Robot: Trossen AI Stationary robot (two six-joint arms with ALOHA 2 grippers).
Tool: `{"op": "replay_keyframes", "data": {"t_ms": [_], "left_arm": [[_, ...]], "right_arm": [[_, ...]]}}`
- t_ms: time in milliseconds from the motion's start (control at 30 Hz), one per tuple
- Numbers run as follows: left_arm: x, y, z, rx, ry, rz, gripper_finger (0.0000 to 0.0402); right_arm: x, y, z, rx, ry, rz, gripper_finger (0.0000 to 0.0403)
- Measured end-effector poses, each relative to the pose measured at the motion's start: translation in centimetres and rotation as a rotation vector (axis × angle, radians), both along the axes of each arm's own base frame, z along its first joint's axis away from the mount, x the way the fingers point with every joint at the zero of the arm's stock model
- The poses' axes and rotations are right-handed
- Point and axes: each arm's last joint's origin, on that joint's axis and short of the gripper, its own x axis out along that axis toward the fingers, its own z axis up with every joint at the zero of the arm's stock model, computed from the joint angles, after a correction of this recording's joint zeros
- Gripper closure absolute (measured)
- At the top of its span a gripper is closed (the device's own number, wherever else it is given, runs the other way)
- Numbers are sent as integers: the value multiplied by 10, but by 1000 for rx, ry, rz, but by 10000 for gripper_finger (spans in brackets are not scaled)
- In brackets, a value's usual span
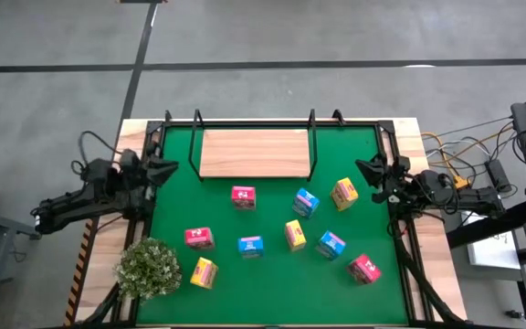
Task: Stack cereal on shelf
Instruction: Put the top yellow cereal box on the shelf
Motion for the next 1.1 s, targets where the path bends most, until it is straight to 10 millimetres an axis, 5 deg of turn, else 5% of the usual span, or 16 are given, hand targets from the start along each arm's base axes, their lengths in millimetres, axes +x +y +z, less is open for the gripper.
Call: {"op": "replay_keyframes", "data": {"t_ms": [467,633,1100], "left_arm": [[-4,-1,7,19,-81,2,365],[-4,-1,7,18,-81,5,365],[13,3,-9,-146,33,-72,365]], "right_arm": [[-2,0,7,-2,-57,2,394],[-4,0,25,-4,-61,2,394],[4,0,96,313,462,19,394]]}}
